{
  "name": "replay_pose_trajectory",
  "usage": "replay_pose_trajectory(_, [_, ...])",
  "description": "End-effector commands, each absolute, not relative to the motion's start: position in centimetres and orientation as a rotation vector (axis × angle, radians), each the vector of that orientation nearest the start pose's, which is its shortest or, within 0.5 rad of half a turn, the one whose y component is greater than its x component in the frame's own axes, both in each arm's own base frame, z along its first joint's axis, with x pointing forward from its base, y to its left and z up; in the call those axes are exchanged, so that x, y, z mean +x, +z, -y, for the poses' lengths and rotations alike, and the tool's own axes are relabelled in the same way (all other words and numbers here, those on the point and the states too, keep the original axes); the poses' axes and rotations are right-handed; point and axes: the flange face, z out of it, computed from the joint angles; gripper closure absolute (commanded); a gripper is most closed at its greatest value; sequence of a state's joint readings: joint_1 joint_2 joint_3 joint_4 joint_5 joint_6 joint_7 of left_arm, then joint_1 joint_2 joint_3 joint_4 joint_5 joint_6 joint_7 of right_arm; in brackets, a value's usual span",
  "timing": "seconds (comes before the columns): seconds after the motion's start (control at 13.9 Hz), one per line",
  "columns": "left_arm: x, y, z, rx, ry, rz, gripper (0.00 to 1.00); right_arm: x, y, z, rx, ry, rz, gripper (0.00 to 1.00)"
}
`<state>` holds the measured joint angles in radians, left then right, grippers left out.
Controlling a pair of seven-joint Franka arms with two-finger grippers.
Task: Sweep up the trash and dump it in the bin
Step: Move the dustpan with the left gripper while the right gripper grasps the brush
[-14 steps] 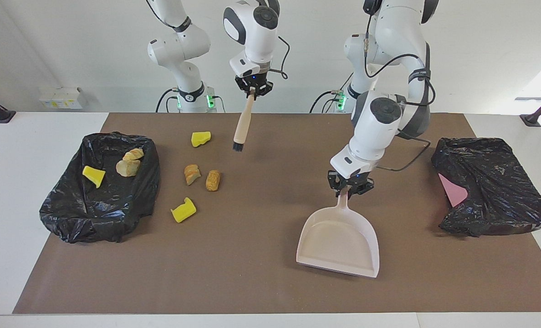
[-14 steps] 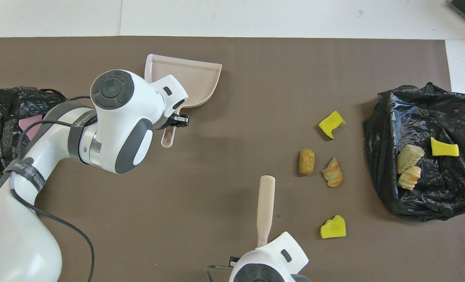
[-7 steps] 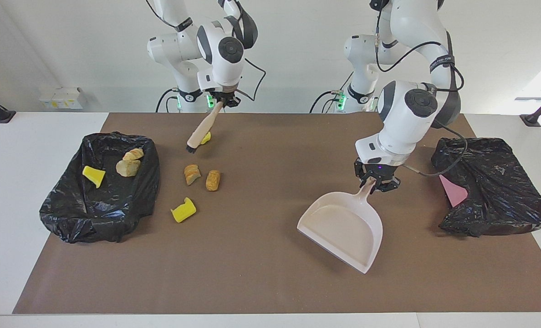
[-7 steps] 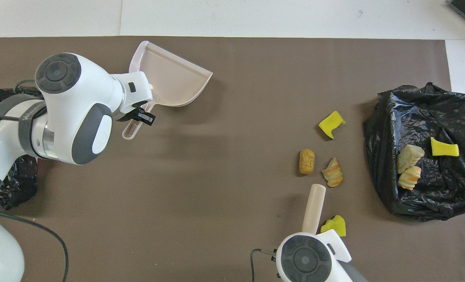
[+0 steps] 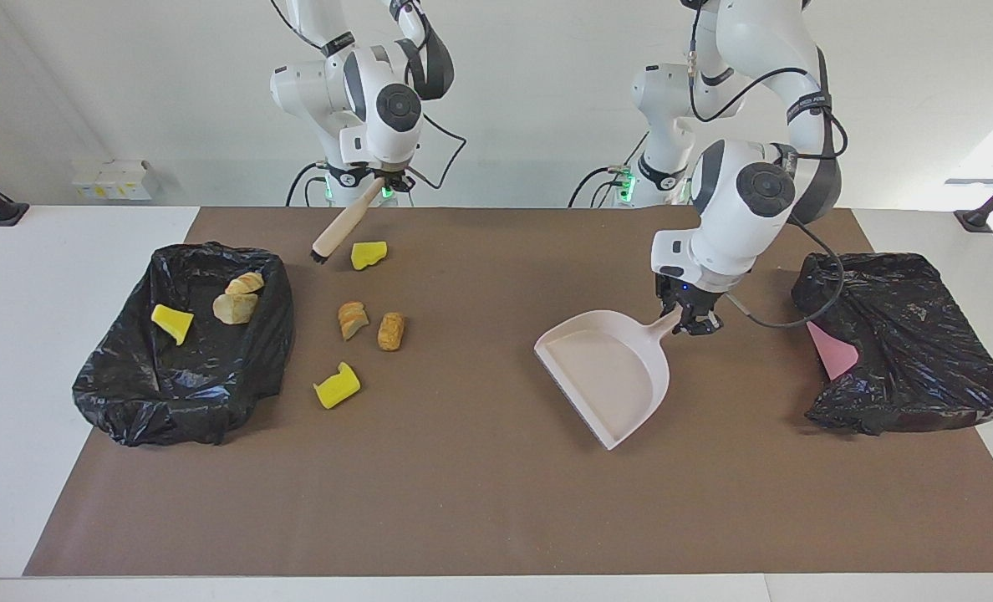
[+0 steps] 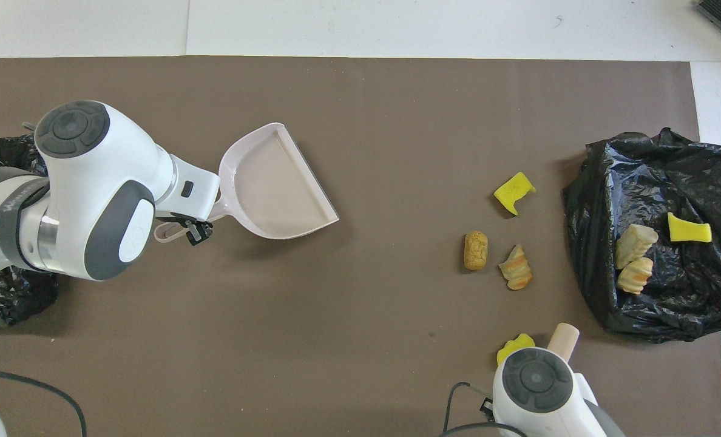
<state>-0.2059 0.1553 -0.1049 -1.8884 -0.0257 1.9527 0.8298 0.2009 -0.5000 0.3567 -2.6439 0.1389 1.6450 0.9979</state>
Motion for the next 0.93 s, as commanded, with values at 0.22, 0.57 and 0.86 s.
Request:
replay_pose_trajectory(0.22, [50.6, 39.2, 21.4, -2.608, 0.157, -1.848, 1.00, 26.8, 35.4, -18.3, -3.237, 0.490, -0.890, 1.00])
replay_pose_trajectory(0.57, [47.1, 37.4, 26.3, -2.581, 0.097, -1.877, 1.00, 32.7, 35.4, -19.7, -3.149, 0.403, -0.732, 1.00])
replay_pose_trajectory(0.86, [46.5, 37.5, 27.6, -2.579, 0.070, -1.876, 1.00, 39.9, 37.1, -21.8, -3.064, 0.355, -0.649, 1.00])
